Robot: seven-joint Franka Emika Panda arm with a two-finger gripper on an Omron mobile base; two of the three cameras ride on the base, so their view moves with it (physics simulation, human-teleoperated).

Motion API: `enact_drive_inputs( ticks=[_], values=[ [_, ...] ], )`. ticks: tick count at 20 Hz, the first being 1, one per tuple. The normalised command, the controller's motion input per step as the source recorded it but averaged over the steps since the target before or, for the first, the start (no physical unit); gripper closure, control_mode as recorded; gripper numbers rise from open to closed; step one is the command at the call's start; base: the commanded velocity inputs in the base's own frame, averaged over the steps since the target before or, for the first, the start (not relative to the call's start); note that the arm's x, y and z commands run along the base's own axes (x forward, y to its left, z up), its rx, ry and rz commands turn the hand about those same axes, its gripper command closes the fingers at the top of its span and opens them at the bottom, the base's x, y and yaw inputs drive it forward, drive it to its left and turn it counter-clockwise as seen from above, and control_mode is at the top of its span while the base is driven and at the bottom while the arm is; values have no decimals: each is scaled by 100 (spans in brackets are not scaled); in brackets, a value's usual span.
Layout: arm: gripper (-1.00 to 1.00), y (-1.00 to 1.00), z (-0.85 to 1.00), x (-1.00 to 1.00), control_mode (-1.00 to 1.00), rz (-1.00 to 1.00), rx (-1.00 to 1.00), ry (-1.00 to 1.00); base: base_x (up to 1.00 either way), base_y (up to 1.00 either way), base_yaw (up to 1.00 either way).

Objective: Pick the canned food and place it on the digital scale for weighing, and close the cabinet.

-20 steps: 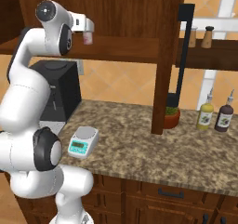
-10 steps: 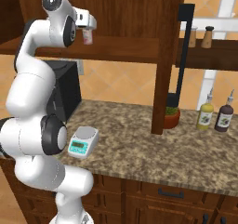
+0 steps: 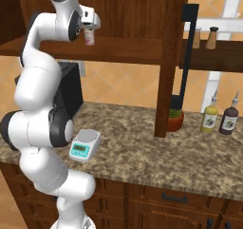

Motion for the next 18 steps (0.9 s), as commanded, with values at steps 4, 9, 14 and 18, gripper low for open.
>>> enact_drive_inputs(
  ticks=[4, 9, 14, 18],
  values=[
    [-100, 6, -25, 17, -100, 0, 0, 0, 0, 0, 0],
    [-100, 0, -17, 3, -100, 0, 0, 0, 0, 0, 0],
    [-100, 0, -22, 10, -100, 0, 0, 0, 0, 0, 0],
    [-100, 0, -9, 26, -100, 0, 0, 0, 0, 0, 0]
  ],
)
